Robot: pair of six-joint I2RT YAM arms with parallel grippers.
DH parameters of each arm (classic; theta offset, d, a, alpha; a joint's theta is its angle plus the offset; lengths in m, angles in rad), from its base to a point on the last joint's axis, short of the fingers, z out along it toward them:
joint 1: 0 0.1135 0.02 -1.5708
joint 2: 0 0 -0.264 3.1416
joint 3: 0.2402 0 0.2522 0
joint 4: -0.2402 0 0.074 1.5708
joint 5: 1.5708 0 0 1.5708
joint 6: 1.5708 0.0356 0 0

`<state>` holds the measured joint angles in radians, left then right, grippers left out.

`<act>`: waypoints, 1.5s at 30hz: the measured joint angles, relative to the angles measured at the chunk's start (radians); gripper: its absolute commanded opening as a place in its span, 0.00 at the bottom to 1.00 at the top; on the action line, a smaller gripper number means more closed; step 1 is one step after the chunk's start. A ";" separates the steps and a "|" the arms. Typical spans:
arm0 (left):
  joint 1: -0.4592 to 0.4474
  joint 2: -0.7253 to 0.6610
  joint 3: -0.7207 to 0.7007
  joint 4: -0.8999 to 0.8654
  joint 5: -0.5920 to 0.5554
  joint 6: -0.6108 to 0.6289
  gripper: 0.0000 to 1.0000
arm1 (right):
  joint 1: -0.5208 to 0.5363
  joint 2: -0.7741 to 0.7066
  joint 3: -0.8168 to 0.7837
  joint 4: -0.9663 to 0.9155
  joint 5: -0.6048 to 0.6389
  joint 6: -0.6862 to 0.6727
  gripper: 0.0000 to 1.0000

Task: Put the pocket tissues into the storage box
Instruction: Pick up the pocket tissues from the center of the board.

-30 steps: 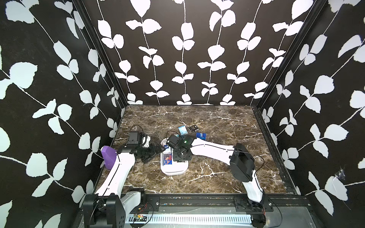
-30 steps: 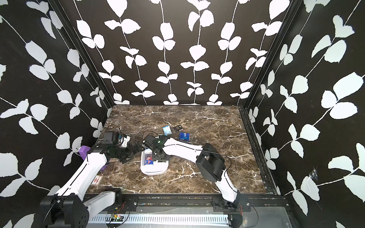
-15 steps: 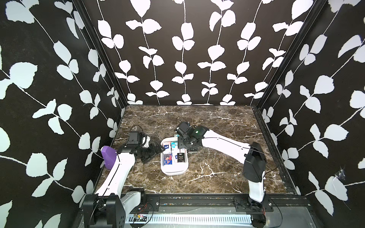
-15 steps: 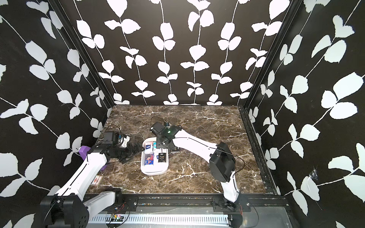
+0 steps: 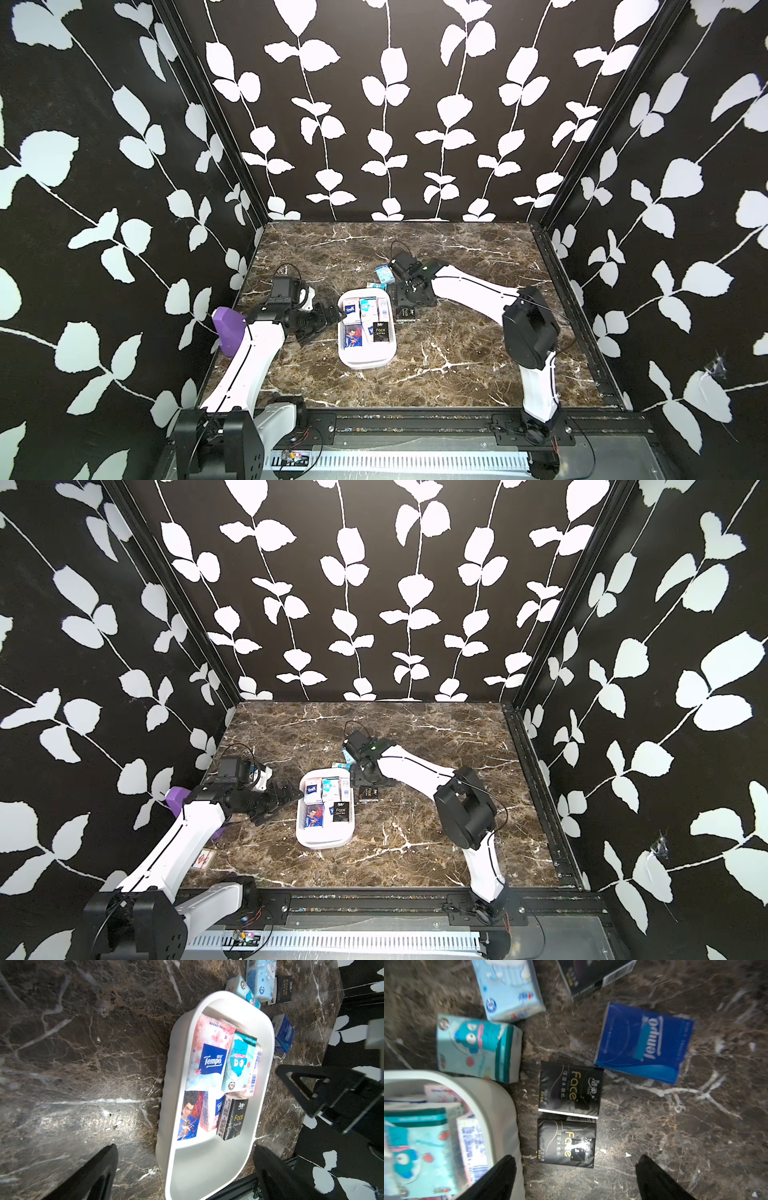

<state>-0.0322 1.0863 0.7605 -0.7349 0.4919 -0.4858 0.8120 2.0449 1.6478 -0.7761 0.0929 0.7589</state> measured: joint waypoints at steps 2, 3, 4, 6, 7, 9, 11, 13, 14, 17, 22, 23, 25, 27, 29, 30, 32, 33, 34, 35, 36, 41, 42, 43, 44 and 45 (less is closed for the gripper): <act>0.000 0.000 0.005 -0.002 -0.001 0.000 0.99 | 0.000 0.031 0.006 0.000 -0.007 -0.013 0.92; 0.000 0.000 0.008 -0.002 -0.002 0.000 0.99 | 0.000 0.045 0.007 -0.002 -0.010 -0.019 0.91; 0.000 0.000 0.010 -0.004 -0.003 0.000 0.99 | 0.000 0.054 0.010 -0.004 -0.012 -0.023 0.91; 0.000 0.000 0.010 -0.008 -0.006 0.003 0.99 | 0.000 0.071 0.021 -0.011 -0.016 -0.028 0.89; 0.000 0.000 0.010 -0.012 -0.008 0.005 0.99 | 0.000 0.078 0.027 -0.011 -0.018 -0.030 0.89; 0.000 0.000 0.010 -0.023 -0.012 0.008 0.99 | 0.000 0.092 0.043 -0.016 -0.019 -0.032 0.87; 0.000 -0.001 0.010 -0.026 -0.015 0.008 0.99 | 0.000 0.103 0.056 -0.021 -0.023 -0.034 0.86; 0.000 -0.002 0.011 -0.027 -0.017 0.008 0.99 | -0.002 0.113 0.059 -0.020 -0.026 -0.033 0.85; 0.000 -0.003 0.012 -0.027 -0.018 0.008 0.99 | -0.001 0.117 0.059 -0.021 -0.029 -0.031 0.84; 0.000 -0.008 0.014 -0.030 -0.018 0.008 0.99 | -0.001 0.129 0.057 -0.016 -0.048 -0.025 0.81; 0.000 -0.016 0.015 -0.034 -0.018 0.008 0.99 | 0.001 0.134 0.056 -0.010 -0.063 -0.013 0.73; 0.000 -0.019 0.015 -0.036 -0.018 0.008 0.99 | 0.001 0.134 0.056 -0.008 -0.065 -0.010 0.71; 0.000 -0.023 0.015 -0.040 -0.019 0.009 0.99 | 0.001 0.134 0.055 -0.004 -0.068 -0.005 0.68; 0.000 -0.027 0.015 -0.043 -0.019 0.011 0.99 | 0.001 0.134 0.055 -0.003 -0.069 -0.002 0.63; 0.000 -0.027 0.015 -0.045 -0.019 0.012 0.99 | 0.001 0.134 0.055 -0.003 -0.071 0.000 0.58; 0.000 -0.027 0.015 -0.045 -0.020 0.012 0.99 | 0.001 0.134 0.055 -0.005 -0.071 0.000 0.56; 0.000 -0.027 0.015 -0.045 -0.019 0.013 0.99 | 0.001 0.134 0.055 -0.008 -0.070 0.000 0.53; 0.000 -0.027 0.015 -0.045 -0.019 0.013 0.99 | 0.001 0.134 0.055 -0.009 -0.068 0.000 0.51; 0.000 -0.027 0.015 -0.045 -0.019 0.015 0.99 | 0.001 0.133 0.053 -0.009 -0.067 0.001 0.51; 0.000 -0.027 0.015 -0.045 -0.019 0.016 0.99 | 0.001 0.130 0.050 -0.009 -0.065 0.000 0.51; 0.000 -0.027 0.015 -0.045 -0.019 0.016 0.99 | 0.001 0.125 0.044 -0.010 -0.063 0.000 0.51; 0.000 -0.023 0.015 -0.043 -0.011 0.015 0.99 | 0.002 0.068 -0.006 -0.032 -0.047 0.006 0.51; 0.000 -0.023 0.015 -0.042 -0.009 0.015 0.99 | 0.002 0.050 -0.018 -0.036 -0.046 0.012 0.51; 0.000 -0.021 0.015 -0.039 -0.007 0.014 0.99 | 0.004 0.022 -0.032 -0.041 -0.042 0.020 0.51; 0.000 -0.020 0.015 -0.036 -0.003 0.014 0.99 | 0.008 -0.010 -0.045 -0.044 -0.040 0.024 0.51; 0.000 -0.019 0.015 -0.033 0.000 0.013 0.99 | 0.013 -0.044 -0.056 -0.045 -0.036 0.034 0.51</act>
<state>-0.0322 1.0676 0.7753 -0.7681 0.4915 -0.4728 0.8253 2.0010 1.5921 -0.8211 0.0570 0.7929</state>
